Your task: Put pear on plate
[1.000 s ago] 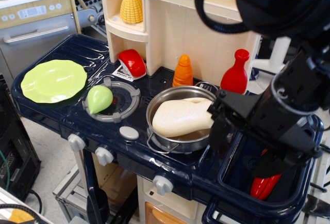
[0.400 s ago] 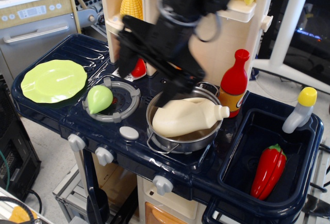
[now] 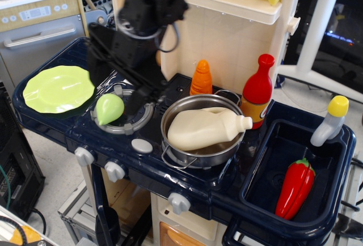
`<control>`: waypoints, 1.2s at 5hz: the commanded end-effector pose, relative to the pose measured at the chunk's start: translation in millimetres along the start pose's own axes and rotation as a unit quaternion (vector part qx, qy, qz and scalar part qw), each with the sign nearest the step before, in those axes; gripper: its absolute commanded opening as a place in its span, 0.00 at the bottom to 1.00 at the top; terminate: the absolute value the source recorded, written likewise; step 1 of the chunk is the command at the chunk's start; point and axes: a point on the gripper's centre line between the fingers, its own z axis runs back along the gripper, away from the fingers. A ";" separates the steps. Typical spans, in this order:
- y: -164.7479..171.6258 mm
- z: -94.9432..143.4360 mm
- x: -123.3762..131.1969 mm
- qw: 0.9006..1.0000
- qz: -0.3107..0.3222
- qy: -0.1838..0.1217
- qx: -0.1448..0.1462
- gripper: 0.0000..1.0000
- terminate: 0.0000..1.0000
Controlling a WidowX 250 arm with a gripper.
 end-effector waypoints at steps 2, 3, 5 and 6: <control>13.3 -37.6 6.3 0.996 -0.036 -0.078 -0.031 1.00 0.00; 14.2 -48.5 13.4 0.995 -0.042 -0.089 -0.027 1.00 0.00; 16.7 -65.1 18.3 0.994 -0.045 -0.084 -0.049 0.00 0.00; 26.0 -51.6 15.9 0.995 -0.055 -0.066 -0.044 0.00 0.00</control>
